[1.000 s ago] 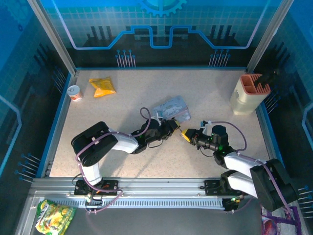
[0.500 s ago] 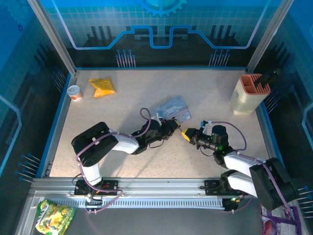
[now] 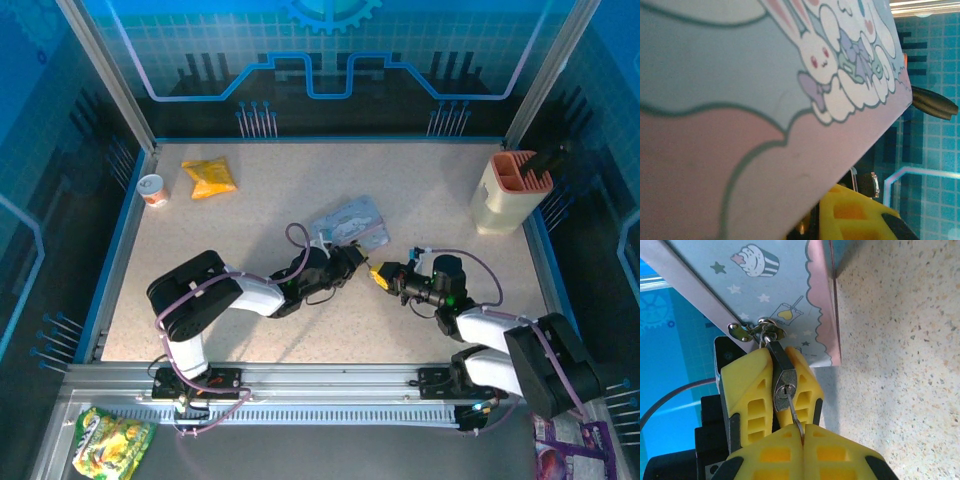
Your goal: Unlock the padlock with the key
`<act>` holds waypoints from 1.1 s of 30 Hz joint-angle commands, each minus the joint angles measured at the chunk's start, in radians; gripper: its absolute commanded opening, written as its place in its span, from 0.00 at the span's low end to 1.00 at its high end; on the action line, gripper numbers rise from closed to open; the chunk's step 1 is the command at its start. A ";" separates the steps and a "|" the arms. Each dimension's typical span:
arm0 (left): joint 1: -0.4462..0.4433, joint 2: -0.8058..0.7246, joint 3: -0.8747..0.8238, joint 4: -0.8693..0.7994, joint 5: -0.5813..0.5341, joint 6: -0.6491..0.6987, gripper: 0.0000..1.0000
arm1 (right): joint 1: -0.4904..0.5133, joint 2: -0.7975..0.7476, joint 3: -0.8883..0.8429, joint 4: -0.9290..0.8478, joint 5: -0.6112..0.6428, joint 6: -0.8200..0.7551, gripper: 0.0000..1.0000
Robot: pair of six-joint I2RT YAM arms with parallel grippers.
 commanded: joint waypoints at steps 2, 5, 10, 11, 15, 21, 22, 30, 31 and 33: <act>-0.050 -0.048 -0.001 0.102 0.063 -0.002 0.00 | -0.015 0.060 0.009 0.142 0.007 0.082 0.00; -0.053 -0.049 0.000 0.101 0.063 0.000 0.00 | -0.016 0.067 0.014 0.136 0.011 0.091 0.00; -0.060 -0.055 0.002 0.103 0.066 0.001 0.00 | -0.020 0.067 0.010 0.120 0.028 0.096 0.00; -0.061 -0.057 0.003 0.103 0.066 0.001 0.00 | -0.023 0.067 0.011 0.107 0.027 0.093 0.00; -0.069 -0.058 0.012 0.096 0.078 -0.003 0.00 | -0.049 0.080 0.016 0.083 0.024 0.072 0.00; -0.086 -0.075 0.028 0.052 0.078 0.009 0.00 | -0.057 0.149 0.028 0.180 0.004 0.100 0.00; -0.088 -0.074 0.031 0.061 0.076 0.008 0.00 | -0.046 0.153 0.031 0.177 0.008 0.101 0.00; -0.092 -0.058 0.047 0.066 0.067 0.010 0.00 | 0.039 0.076 0.040 0.101 0.065 0.088 0.00; -0.092 -0.058 0.049 0.065 0.065 0.010 0.00 | 0.055 0.060 0.038 0.081 0.079 0.082 0.00; -0.093 -0.052 0.056 0.066 0.066 0.010 0.00 | 0.079 0.032 0.039 0.042 0.103 0.075 0.00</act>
